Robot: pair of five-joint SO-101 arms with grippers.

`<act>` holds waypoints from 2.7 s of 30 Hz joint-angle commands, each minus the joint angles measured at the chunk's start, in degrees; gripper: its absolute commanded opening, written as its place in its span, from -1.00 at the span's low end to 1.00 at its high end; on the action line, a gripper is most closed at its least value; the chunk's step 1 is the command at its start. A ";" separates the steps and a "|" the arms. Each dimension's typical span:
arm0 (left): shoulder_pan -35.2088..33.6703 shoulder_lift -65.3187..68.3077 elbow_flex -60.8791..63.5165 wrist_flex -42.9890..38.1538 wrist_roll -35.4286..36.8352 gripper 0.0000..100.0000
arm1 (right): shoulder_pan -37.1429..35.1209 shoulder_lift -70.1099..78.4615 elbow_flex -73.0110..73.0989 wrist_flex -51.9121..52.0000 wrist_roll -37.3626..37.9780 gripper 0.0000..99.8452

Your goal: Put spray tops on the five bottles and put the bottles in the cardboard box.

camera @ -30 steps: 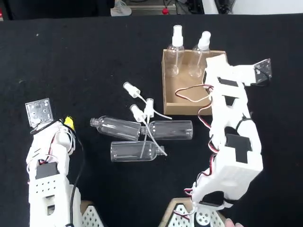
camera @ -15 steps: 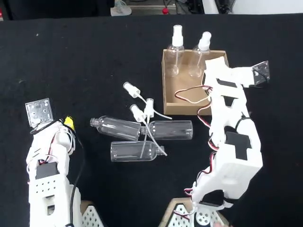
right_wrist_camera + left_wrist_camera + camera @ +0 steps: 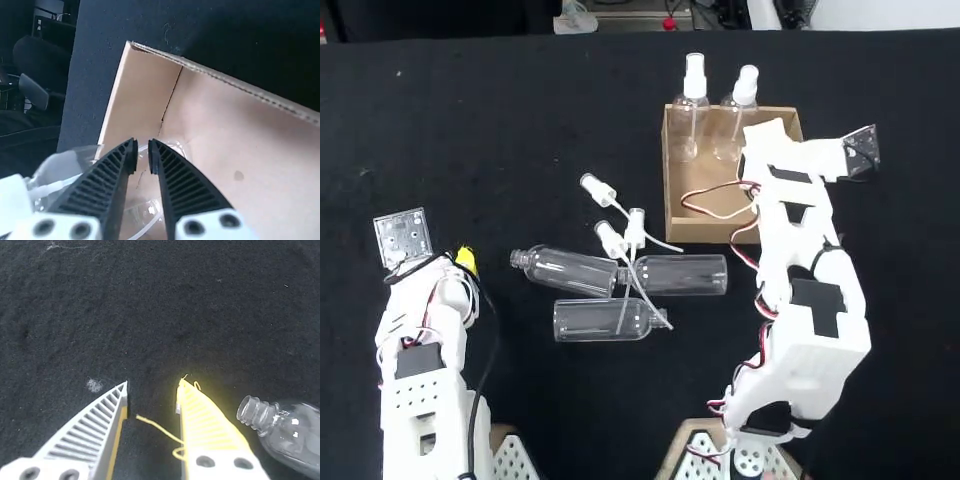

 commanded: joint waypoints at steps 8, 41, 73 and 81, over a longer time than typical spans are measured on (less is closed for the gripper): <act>-0.66 -0.70 -0.31 -1.23 0.26 -0.69 | -1.05 -0.84 -0.22 -1.23 0.09 -0.98; -0.66 -0.70 -0.31 -1.23 0.26 -0.69 | -2.20 -0.92 0.31 -1.14 0.09 -0.98; -0.66 -0.70 -0.31 -1.23 0.26 -0.69 | 4.22 -33.54 17.63 0.44 37.54 -0.98; -0.66 -0.70 -0.31 -1.23 0.26 -0.69 | 2.02 -52.00 20.79 21.89 66.81 -0.97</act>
